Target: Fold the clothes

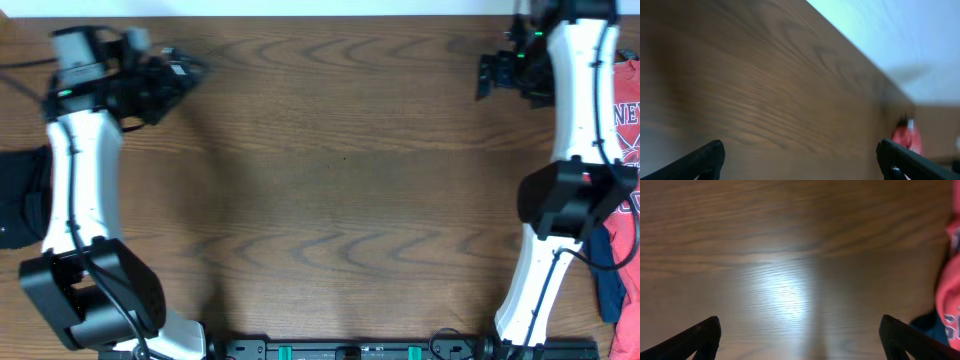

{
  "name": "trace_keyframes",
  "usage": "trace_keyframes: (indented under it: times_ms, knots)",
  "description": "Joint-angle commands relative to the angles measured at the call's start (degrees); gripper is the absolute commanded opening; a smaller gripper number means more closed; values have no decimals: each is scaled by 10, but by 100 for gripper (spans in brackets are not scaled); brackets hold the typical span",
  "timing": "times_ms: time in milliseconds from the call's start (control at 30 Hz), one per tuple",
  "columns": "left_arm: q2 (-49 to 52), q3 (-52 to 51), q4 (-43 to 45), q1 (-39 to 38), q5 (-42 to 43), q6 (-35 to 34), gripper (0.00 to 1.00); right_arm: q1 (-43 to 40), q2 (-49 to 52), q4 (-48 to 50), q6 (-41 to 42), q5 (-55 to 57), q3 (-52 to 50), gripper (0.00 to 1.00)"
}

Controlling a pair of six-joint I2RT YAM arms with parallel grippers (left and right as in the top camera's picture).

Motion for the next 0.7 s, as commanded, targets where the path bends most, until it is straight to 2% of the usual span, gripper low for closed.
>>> trace_keyframes:
  times_ms: [0,67,267,667]
  knots:
    - [-3,4,-5,-60,-7,61,98,-26,-4,-3,10,-38,1,99]
    - [-8,4,-11,-91,-23,71,98,-33,-12,-3,10,-38,1,99]
    - [-50,4,-40,-156,-144,101,98,-32,-63,-2,8,-38,1,99]
    - [-165,4,-158,-205,-170,137,98,-6,-224,-3,3,-34,1,99]
